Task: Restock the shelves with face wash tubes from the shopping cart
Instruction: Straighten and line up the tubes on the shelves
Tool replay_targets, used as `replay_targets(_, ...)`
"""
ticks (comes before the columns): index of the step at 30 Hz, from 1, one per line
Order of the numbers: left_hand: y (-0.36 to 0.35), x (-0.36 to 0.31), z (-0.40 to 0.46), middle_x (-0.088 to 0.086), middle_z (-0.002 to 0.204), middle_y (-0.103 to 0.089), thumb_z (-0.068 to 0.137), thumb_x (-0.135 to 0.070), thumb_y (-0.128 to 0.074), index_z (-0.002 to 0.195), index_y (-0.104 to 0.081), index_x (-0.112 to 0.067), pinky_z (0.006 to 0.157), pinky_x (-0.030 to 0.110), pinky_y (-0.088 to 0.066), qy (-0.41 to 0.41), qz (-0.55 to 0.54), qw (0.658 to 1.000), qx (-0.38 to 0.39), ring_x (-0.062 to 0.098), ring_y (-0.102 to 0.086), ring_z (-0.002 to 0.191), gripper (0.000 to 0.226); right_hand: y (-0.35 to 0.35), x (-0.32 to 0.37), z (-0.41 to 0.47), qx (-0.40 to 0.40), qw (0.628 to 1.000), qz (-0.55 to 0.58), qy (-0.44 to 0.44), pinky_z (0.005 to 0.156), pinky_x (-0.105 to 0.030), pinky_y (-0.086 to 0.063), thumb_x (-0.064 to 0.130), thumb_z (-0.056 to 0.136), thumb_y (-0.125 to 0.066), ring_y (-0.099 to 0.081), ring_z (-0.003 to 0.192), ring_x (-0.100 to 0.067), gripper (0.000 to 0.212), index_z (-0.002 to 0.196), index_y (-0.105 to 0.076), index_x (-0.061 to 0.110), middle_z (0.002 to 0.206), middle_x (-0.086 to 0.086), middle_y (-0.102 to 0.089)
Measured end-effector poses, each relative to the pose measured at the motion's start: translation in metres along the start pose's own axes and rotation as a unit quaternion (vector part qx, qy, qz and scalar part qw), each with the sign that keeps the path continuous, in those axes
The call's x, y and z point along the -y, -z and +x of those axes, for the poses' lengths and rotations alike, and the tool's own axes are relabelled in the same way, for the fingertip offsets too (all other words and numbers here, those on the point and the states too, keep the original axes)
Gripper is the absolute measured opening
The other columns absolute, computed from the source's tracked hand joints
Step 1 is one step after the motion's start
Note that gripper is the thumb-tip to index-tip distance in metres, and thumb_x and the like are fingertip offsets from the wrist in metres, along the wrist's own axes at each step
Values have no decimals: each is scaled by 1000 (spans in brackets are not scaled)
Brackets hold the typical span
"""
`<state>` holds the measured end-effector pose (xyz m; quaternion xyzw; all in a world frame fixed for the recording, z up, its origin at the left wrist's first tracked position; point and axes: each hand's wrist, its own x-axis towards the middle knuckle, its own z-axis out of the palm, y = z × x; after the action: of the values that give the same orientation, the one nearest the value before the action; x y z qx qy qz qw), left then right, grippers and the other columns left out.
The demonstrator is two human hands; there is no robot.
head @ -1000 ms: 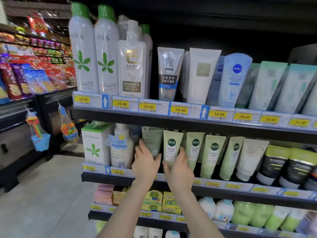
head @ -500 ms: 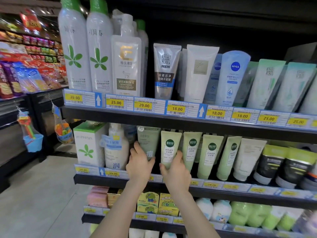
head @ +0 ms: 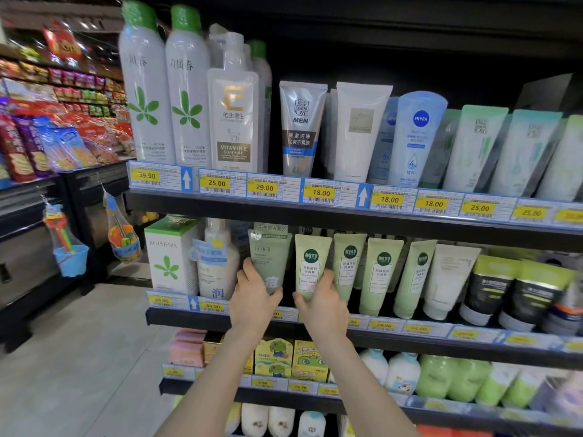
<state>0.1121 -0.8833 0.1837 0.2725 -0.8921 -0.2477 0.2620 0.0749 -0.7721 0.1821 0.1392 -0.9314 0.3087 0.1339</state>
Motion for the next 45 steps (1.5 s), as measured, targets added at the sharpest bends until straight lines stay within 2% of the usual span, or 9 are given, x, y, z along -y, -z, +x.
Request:
replay_targets(9,1,2,-7,18,133,-43,84,-31,-66,141,-16,-2,88,36,-47,-15,-24,1000,-3,31,-53,115,82,7,-6,-3,6,999,36,13,80,-33,-50,38,87,-61,-61,106,-23,69,139,-23,12,124,-6,-56)
replay_targets(14,7,-1,-26,14,132,-42,86,-32,-63,138,-27,-3,94,32,-44,-54,33,997,-39,26,-48,120,70,25,-20,-12,-24,999,17,39,75,-30,-51,38,91,-55,-62,100,-21,59,138,-28,14,123,-6,-56)
replay_targets(16,9,-8,-33,13,125,-48,83,-32,-66,132,-38,-4,88,35,-47,-75,80,993,-48,26,-53,112,63,33,-26,-17,-29,999,6,42,73,-30,-51,37,92,-55,-61,97,-20,56,137,-31,14,117,-5,-57)
replay_targets(20,5,-27,-43,12,89,-63,55,-23,-87,100,-60,-3,57,35,-52,-151,145,974,-84,27,-64,75,56,51,-44,-23,-52,998,-1,40,76,-29,-49,35,91,-55,-59,104,-20,54,136,-36,12,120,-5,-56)
replay_targets(31,-27,-83,-67,6,83,-66,49,-26,-87,92,-68,-8,57,32,-51,-244,196,949,-47,23,-64,72,50,84,-91,-28,-75,994,-68,45,66,-31,-49,30,86,-63,-60,98,-25,48,127,-48,9,111,-7,-58)
replay_targets(35,-31,-96,-71,7,95,-64,63,-23,-80,106,-63,-7,66,34,-52,-241,187,952,-18,23,-63,84,49,91,-101,-28,-80,994,-60,53,65,-32,-50,30,84,-67,-61,98,-25,48,123,-51,8,111,-8,-60)
replay_targets(38,-36,-102,-70,8,131,-45,91,-22,-51,138,-34,-7,89,31,-46,-236,165,958,8,22,-48,117,52,88,-106,-25,-86,993,-51,62,60,-32,-50,27,80,-71,-63,91,-27,48,120,-54,7,105,-9,-61)
replay_targets(41,-43,-105,-69,10,145,-27,96,-24,-42,146,-13,-8,94,27,-44,-214,133,968,-1,21,-41,125,60,77,-108,-19,-90,993,-35,63,50,-29,-48,22,74,-77,-65,78,-28,48,114,-56,6,97,-10,-62)
replay_targets(45,-58,-104,-65,14,151,-15,96,-28,-44,148,-2,-7,94,28,-44,-173,95,980,14,23,-42,129,71,69,-111,-5,-107,993,-8,51,70,-34,-52,28,83,-67,-62,104,-26,58,132,-45,7,121,-8,-58)
